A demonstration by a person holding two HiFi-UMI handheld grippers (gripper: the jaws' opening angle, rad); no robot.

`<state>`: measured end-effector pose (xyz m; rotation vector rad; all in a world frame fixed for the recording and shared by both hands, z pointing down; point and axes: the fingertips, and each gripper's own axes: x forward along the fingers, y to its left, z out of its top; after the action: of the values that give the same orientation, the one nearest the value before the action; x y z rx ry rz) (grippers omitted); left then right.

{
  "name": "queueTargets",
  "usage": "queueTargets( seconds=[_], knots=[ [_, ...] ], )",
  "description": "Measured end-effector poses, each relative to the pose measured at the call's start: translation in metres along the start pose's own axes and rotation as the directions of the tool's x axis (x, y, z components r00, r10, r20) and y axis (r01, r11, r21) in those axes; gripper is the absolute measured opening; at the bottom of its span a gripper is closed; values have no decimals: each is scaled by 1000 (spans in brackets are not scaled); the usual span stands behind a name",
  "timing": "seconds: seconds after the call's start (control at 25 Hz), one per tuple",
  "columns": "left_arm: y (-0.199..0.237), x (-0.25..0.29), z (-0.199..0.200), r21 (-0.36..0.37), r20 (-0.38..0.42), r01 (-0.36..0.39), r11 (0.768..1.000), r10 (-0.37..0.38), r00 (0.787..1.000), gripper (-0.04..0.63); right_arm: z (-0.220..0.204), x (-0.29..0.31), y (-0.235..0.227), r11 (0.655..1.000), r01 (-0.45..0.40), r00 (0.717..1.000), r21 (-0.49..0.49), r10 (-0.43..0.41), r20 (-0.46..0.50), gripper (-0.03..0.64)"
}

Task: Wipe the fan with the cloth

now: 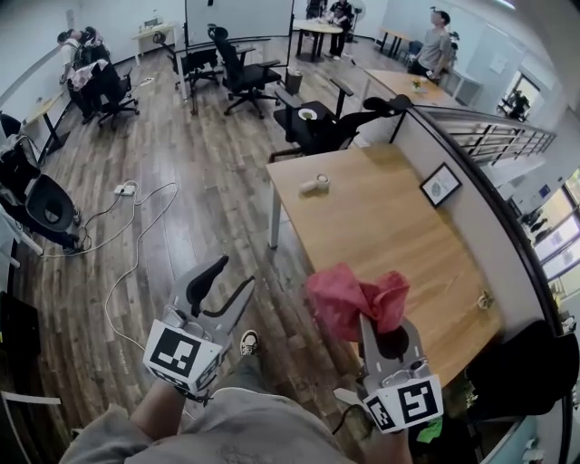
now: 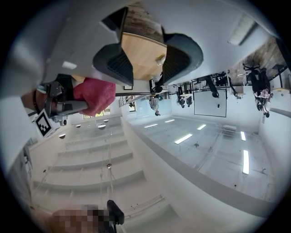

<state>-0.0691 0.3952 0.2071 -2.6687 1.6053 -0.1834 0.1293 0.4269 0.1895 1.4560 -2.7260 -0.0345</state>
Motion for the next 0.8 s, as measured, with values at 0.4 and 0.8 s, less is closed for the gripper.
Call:
queueTargets(
  seconds=[0.4, 0.8],
  knots=[
    [125, 98, 2, 43, -20, 63, 997, -63, 998, 204, -9, 151, -35, 997, 73, 994, 32, -69, -89, 58],
    [210, 177, -14, 63, -51, 142, 988, -139, 989, 204, -23, 261, -53, 990, 135, 982, 38, -128, -136, 58]
  ],
)
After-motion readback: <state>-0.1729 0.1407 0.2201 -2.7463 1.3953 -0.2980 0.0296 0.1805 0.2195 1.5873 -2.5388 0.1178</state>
